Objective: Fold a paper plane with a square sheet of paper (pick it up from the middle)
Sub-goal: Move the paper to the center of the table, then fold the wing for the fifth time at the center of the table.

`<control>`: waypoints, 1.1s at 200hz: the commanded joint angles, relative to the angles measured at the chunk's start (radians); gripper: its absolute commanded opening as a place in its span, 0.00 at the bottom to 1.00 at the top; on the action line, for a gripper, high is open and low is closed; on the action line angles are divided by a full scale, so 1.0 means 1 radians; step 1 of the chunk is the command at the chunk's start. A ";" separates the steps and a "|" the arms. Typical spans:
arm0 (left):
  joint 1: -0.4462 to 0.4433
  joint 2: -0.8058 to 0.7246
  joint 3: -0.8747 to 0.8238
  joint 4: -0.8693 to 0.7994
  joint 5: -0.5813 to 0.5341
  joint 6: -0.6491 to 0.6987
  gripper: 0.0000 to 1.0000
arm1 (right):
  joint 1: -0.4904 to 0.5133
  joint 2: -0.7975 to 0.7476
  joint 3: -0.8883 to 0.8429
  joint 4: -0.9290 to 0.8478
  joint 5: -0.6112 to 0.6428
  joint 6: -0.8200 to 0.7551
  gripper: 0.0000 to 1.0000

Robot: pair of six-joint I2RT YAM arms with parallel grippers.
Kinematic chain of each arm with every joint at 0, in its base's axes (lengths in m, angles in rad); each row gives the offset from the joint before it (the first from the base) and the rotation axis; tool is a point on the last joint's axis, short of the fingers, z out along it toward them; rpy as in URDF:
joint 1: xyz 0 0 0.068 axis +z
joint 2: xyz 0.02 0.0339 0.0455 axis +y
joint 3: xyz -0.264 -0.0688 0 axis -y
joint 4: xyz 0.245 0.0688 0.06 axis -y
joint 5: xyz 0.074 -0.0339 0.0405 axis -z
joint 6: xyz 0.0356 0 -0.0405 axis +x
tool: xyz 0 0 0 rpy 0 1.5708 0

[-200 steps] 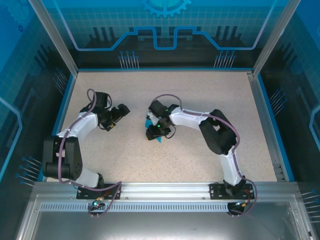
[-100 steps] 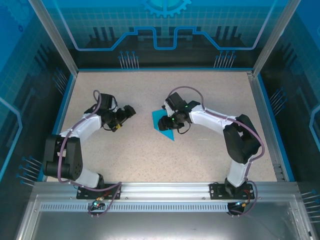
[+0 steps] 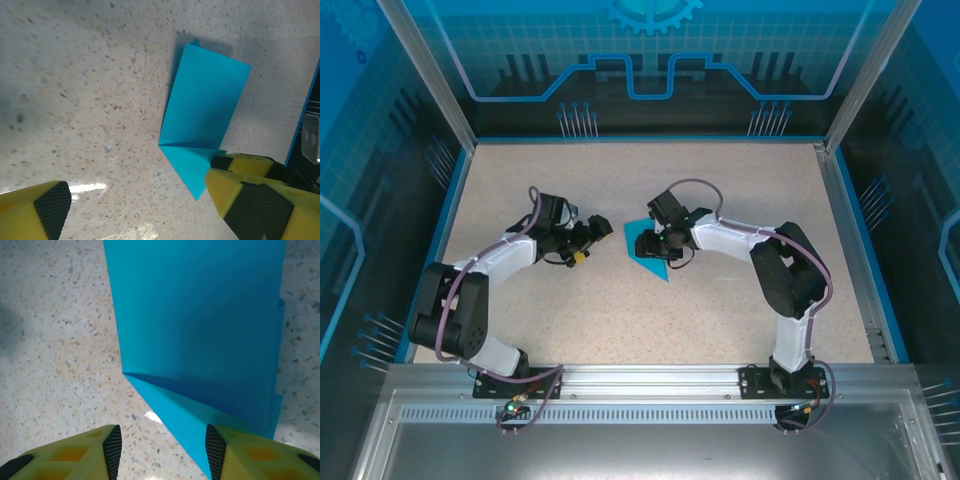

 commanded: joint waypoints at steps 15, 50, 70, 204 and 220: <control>-0.041 0.052 -0.016 0.106 0.094 -0.055 0.98 | -0.033 0.039 -0.032 0.055 -0.026 0.054 0.49; -0.079 0.114 0.001 0.168 0.156 -0.085 0.92 | -0.062 0.045 -0.081 0.096 -0.074 0.085 0.48; -0.098 0.143 0.017 0.170 0.163 -0.096 0.90 | -0.084 0.046 -0.114 0.125 -0.110 0.105 0.48; -0.197 0.316 0.181 0.048 0.104 -0.180 0.65 | -0.183 0.049 -0.249 0.239 -0.259 0.215 0.47; -0.202 0.319 0.199 0.008 0.075 -0.165 0.65 | -0.190 0.051 -0.257 0.239 -0.265 0.221 0.47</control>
